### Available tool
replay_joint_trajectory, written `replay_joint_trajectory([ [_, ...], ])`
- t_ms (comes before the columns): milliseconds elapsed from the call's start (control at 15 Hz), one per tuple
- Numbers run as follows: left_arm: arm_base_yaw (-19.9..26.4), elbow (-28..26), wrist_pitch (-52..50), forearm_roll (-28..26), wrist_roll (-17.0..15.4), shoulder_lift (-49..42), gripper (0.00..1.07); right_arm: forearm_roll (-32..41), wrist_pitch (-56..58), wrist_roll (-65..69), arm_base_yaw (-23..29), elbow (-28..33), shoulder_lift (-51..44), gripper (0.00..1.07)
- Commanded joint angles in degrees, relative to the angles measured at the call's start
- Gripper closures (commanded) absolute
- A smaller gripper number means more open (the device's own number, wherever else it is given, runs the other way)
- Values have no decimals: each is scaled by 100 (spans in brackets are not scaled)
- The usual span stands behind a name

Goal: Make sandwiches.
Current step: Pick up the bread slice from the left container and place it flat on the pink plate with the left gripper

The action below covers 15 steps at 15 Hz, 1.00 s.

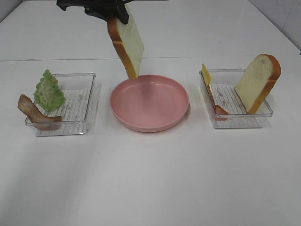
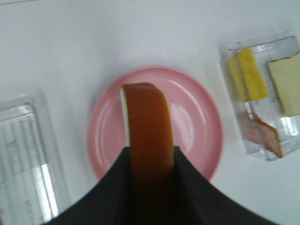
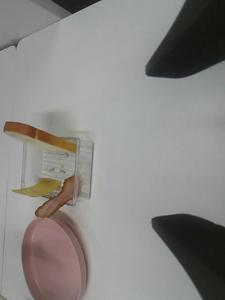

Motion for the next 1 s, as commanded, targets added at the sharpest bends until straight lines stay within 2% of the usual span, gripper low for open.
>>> replay_joint_trajectory([
  [67,-17,-17,-132,-596,327,246,107,-23,-40,-34,-11,29,-80,31],
  [267,-17,-17,-149,-997,378,613,107,-23,-40,-34,-11,29,-80,31],
  [400,-17,-17,-166,-1570,384,963,107,-23,-40,-34,-11,29,-80,31],
  [533,-17,-17,-172,-1793,384,1175,107,-23,-40,-34,-11,29,-80,31],
  [1000,-17,-17,-223,-1942,384,1696,107,-23,-40,-34,-11,29,-80,31],
])
